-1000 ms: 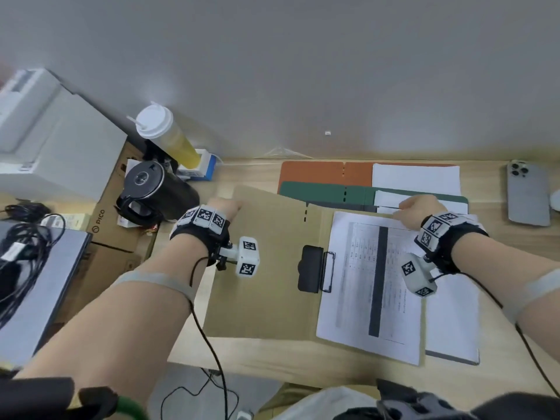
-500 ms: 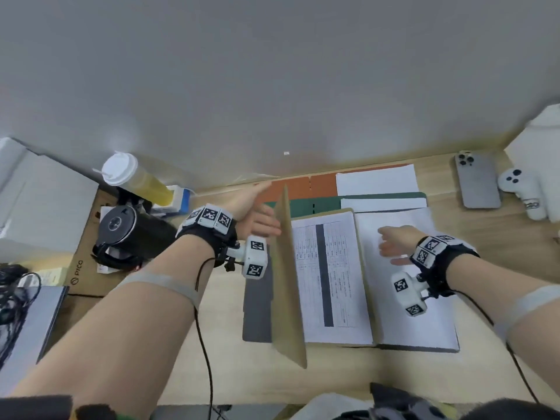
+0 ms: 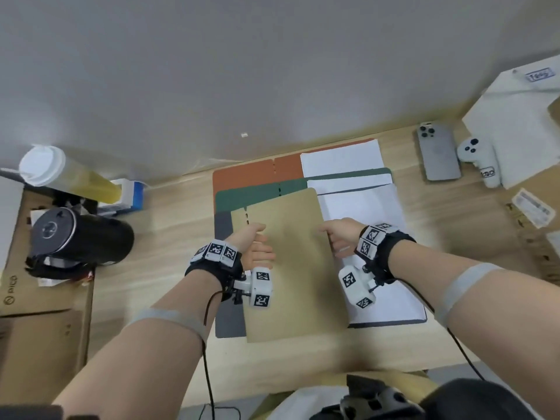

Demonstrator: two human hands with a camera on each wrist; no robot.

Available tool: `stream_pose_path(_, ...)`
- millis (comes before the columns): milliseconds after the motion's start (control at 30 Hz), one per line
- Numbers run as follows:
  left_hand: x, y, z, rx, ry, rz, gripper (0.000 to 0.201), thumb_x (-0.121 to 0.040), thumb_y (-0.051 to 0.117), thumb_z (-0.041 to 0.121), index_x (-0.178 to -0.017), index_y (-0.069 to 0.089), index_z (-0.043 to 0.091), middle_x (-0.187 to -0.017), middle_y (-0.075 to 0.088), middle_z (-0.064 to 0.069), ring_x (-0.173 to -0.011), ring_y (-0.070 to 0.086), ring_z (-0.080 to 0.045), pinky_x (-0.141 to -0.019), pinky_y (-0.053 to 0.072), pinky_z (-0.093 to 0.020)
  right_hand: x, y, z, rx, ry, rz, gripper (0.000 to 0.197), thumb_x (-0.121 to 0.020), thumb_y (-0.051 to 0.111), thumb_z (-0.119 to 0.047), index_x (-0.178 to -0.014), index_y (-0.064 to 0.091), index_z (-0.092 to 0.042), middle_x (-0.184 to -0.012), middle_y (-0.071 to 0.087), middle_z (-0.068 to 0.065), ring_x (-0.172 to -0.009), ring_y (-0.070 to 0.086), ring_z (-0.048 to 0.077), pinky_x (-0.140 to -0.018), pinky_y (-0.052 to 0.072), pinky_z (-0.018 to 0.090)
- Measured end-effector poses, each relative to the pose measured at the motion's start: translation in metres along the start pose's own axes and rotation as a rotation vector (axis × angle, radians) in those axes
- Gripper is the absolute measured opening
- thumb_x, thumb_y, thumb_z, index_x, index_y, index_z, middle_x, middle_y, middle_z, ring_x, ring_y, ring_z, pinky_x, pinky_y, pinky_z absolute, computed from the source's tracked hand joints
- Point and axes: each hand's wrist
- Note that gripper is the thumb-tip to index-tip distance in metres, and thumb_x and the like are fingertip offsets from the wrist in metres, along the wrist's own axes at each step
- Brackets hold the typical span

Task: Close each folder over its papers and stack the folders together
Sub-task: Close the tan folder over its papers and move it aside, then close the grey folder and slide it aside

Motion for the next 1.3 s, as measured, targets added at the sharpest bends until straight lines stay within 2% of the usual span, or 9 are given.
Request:
stream_pose_path(367,-0.012,-0.102,-0.041,0.343,0.042,0.09,0.046,-0.101,0.045,0.031,-0.135,0.046,0.0,-0.128,0.057,-0.025,-0.123,0.057,-0.039,-0.104,0.047,-0.051,-0.018,0.12,-0.048,0.367,-0.122,0.081,0.025,-0.079,0.054,0.003,-0.057,0.048,-0.007,-0.058,0.052,0.01,-0.046,0.054,0.021,-0.048,0.046,0.022)
stream_pose_path(500,-0.013,-0.144,-0.065,0.394,0.037,0.151,0.036,-0.099,0.046,0.031,-0.12,0.052,0.004,-0.095,0.059,-0.016,-0.104,0.061,-0.033,-0.088,0.051,-0.044,-0.027,0.18,-0.047,0.3,-0.045,-0.037,0.026,-0.079,0.059,-0.008,-0.099,0.062,0.008,-0.092,0.073,0.022,-0.069,0.073,0.029,-0.069,0.062,0.041)
stream_pose_path(600,-0.009,-0.175,-0.085,0.396,0.029,0.22,0.026,-0.096,0.048,0.029,-0.108,0.054,0.007,-0.098,0.056,-0.015,-0.098,0.059,-0.029,-0.091,0.051,-0.039,-0.036,0.226,-0.041,0.311,0.009,-0.141,0.042,-0.077,0.063,-0.02,-0.113,0.058,0.001,-0.125,0.062,0.027,-0.079,0.062,0.023,-0.083,0.057,0.044)
stream_pose_path(700,-0.011,-0.205,-0.104,0.393,0.029,0.319,0.017,-0.082,0.053,0.028,-0.09,0.054,0.013,-0.089,0.053,-0.01,-0.073,0.049,-0.022,-0.06,0.041,-0.031,-0.029,0.262,-0.038,0.329,0.051,-0.229,0.052,-0.083,0.064,-0.023,-0.128,0.05,-0.001,-0.124,0.063,0.024,-0.092,0.068,0.028,-0.072,0.06,0.037)
stream_pose_path(767,-0.016,-0.221,-0.113,0.407,0.01,0.367,0.015,-0.077,0.054,0.029,-0.08,0.053,0.014,-0.086,0.055,-0.008,-0.072,0.049,-0.021,-0.06,0.039,-0.03,-0.026,0.273,-0.035,0.327,0.066,-0.288,0.053,-0.086,0.063,-0.025,-0.13,0.047,-0.001,-0.121,0.064,0.018,-0.089,0.069,0.026,-0.062,0.057,0.03)
stream_pose_path(933,-0.032,-0.248,-0.126,0.288,-0.04,0.48,0.037,-0.07,0.057,0.038,-0.093,0.062,0.009,-0.104,0.069,-0.011,-0.103,0.065,-0.029,-0.104,0.046,-0.042,-0.028,0.26,-0.036,0.293,0.023,-0.277,0.043,-0.091,0.059,-0.027,-0.123,0.054,0.001,-0.121,0.067,0.017,-0.088,0.069,0.023,-0.068,0.057,0.03)
stream_pose_path(1100,-0.025,-0.233,-0.107,0.082,-0.023,0.482,0.056,-0.08,0.052,0.036,-0.132,0.056,0.014,-0.139,0.056,-0.016,-0.075,0.052,-0.022,-0.076,0.049,-0.03,-0.028,0.202,-0.039,0.283,-0.004,-0.067,0.008,-0.088,0.054,-0.016,-0.089,0.053,-0.008,-0.12,0.061,0.034,-0.083,0.07,0.036,-0.069,0.055,0.033)
stream_pose_path(1200,-0.037,-0.215,-0.099,-0.121,0.013,0.467,0.053,-0.075,0.052,0.037,-0.125,0.056,0.018,-0.113,0.066,-0.014,-0.086,0.064,-0.028,-0.084,0.053,-0.041,-0.028,0.166,-0.036,0.317,-0.015,0.119,0.009,-0.084,0.05,-0.013,-0.091,0.049,-0.008,-0.081,0.066,0.025,-0.054,0.057,0.026,-0.039,0.039,0.018)
stream_pose_path(1300,-0.1,-0.211,-0.104,-0.055,-0.052,0.41,0.074,-0.061,0.06,0.058,-0.116,0.065,0.009,-0.105,0.073,-0.009,-0.086,0.068,-0.027,-0.079,0.052,-0.035,-0.027,0.14,-0.03,0.294,0.022,0.224,0.006,-0.085,0.046,-0.009,-0.081,0.043,-0.006,-0.068,0.045,0.012,-0.045,0.04,0.02,-0.038,0.03,0.016)
Point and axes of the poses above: each hand's wrist, its own x-axis away from the middle knuckle, its own y-axis out of the palm, z = x × y
